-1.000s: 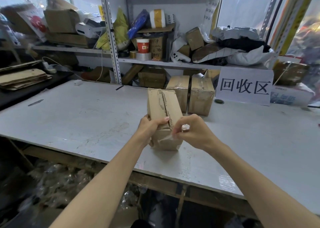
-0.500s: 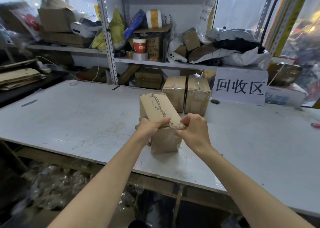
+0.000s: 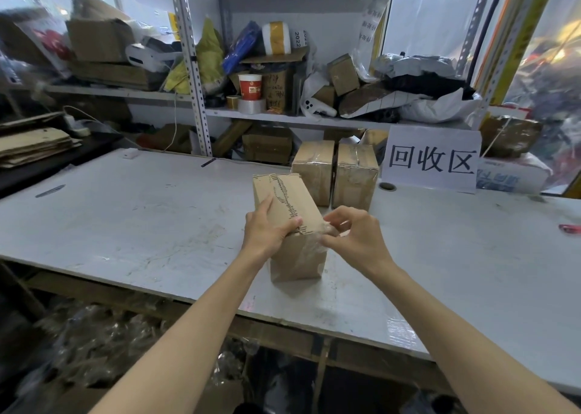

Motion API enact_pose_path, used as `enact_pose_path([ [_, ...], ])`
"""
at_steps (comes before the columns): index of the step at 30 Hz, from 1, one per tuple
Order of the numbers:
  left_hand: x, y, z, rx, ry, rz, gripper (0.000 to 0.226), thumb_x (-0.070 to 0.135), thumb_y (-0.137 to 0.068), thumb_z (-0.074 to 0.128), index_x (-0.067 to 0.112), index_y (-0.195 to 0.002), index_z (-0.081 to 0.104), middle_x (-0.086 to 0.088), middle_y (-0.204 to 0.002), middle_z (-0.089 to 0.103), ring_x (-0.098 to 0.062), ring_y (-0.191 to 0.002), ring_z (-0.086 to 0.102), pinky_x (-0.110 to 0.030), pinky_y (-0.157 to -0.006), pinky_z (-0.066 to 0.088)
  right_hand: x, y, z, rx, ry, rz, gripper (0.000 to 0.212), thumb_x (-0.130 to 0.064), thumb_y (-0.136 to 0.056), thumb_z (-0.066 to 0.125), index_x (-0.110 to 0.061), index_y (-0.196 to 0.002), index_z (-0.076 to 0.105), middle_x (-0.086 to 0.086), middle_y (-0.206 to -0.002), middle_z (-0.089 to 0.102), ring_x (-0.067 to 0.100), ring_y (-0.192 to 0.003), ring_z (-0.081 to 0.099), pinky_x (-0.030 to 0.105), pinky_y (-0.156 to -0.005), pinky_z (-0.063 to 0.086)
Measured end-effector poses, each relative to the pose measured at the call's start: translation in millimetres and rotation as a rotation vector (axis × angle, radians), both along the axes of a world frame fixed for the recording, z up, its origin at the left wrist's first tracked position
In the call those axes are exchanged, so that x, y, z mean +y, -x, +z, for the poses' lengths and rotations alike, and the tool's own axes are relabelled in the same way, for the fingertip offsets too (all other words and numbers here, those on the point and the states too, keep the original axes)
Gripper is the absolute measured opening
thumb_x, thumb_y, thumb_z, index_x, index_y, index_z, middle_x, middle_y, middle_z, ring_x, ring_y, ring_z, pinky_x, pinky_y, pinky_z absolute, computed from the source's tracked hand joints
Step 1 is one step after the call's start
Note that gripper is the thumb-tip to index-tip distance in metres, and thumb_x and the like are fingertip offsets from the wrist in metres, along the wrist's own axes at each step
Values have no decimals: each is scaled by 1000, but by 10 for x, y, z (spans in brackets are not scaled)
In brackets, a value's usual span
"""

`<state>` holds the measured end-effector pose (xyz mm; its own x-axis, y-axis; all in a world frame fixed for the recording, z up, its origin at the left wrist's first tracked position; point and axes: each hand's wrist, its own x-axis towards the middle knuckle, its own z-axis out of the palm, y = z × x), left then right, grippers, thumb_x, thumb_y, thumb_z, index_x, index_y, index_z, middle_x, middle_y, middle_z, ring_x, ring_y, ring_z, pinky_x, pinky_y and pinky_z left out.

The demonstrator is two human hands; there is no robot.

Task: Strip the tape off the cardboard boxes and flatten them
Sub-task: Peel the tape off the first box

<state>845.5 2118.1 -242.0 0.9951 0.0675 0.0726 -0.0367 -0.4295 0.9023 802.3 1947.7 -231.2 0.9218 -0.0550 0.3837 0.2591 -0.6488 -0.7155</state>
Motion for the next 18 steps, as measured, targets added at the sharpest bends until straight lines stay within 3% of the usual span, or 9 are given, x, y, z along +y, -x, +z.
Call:
enact_pose_path([
  [2,-55,-3,24,37,-31,-21,93,43,-81,76,29,-155,21,-12,-142,36,-27,-124,45,-41,-107,41,34,25,-59,5,41,-69,40,-39,-58,89,-17,-85,68,-5,-79,65,10,-71,61,22,-61,50],
  [3,-90,-2,32,48,-24,-24,97,44,-79,78,30,-155,20,-11,-141,34,-28,-124,44,-41,-106,39,49,22,-67,-11,76,-102,41,-41,-57,89,-17,-83,68,-5,-78,65,10,-70,61,23,-61,48],
  [5,-151,8,30,53,-8,-21,108,48,-70,84,29,-154,19,-10,-140,32,-27,-125,43,-40,-106,38,71,-10,-51,-51,158,-124,28,-30,-64,87,-14,-80,70,0,-76,68,14,-71,63,22,-61,44],
  [8,-174,10,-7,27,-5,1,110,43,-67,87,26,-154,22,-10,-140,33,-26,-126,43,-37,-105,38,51,-51,-15,-60,206,-54,10,-12,-72,78,-8,-81,77,7,-76,72,16,-68,65,24,-63,49],
  [11,-149,-23,6,14,-23,-7,110,40,-67,88,22,-155,23,-10,-142,37,-25,-127,43,-38,-106,39,-34,-46,38,-29,126,22,12,-1,-69,76,-7,-80,78,0,-63,67,9,-56,58,20,-56,45],
  [13,-135,-46,23,22,-5,-28,111,38,-67,88,19,-155,24,-9,-145,40,-25,-129,42,-42,-110,40,-97,-69,91,21,98,105,16,4,-69,75,-6,-81,78,-6,-57,63,11,-54,57,26,-55,51],
  [15,-126,-60,29,25,4,-41,111,37,-66,89,17,-155,24,-8,-145,42,-24,-131,42,-45,-111,39,-144,-94,120,53,79,156,17,6,-70,75,-4,-83,78,-1,-63,67,13,-57,59,31,-58,54],
  [18,-109,-77,20,22,15,-52,111,37,-68,88,15,-155,23,-8,-143,44,-25,-130,44,-45,-110,40,-162,-66,67,16,67,150,14,3,-72,77,-8,-81,78,2,-65,69,10,-51,60,25,-53,53],
])
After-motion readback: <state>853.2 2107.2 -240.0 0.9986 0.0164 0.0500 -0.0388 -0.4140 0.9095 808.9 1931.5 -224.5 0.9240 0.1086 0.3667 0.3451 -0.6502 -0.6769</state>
